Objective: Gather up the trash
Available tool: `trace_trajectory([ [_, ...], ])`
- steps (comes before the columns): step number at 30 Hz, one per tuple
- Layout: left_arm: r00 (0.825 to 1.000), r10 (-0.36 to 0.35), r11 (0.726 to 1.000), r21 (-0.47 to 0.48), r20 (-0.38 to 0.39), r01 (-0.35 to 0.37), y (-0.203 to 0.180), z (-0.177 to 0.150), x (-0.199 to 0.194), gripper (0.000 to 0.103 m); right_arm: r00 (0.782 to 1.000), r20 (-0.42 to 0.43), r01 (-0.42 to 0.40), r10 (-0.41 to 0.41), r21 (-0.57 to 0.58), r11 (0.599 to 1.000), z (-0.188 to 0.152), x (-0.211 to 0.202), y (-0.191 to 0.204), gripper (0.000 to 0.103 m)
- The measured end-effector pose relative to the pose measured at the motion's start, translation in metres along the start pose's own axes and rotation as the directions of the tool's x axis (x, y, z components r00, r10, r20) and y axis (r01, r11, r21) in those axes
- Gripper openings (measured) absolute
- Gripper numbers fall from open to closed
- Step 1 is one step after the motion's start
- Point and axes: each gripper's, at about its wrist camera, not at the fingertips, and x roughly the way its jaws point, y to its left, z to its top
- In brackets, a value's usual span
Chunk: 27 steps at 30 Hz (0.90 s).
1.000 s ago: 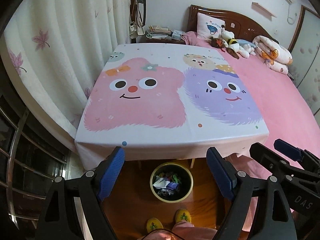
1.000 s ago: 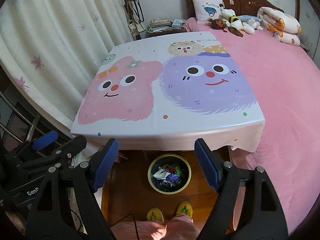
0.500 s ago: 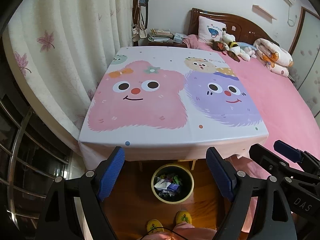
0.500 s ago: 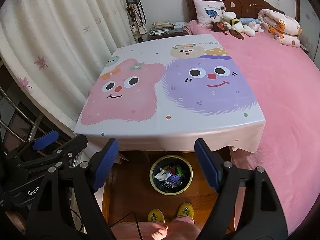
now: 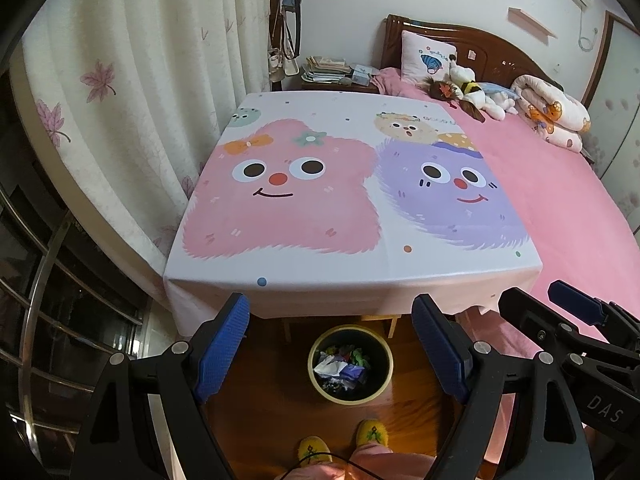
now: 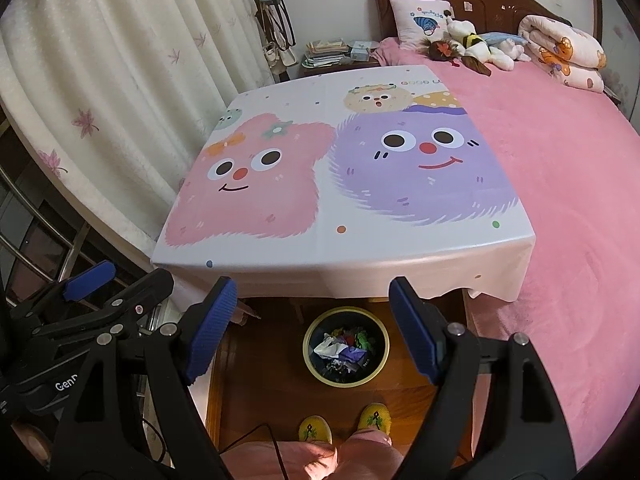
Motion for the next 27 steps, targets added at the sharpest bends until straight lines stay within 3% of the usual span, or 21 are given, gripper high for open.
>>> trace_trajectory([
  [27, 1.0, -0.003, 1.0, 0.017, -0.017, 0.003, -0.0068, -0.0061, 0.0051, 0.084, 1.0, -0.015, -0.002, 0.003, 0.036, 0.999, -0.0074, 0.0063, -0.0092, 0.076],
])
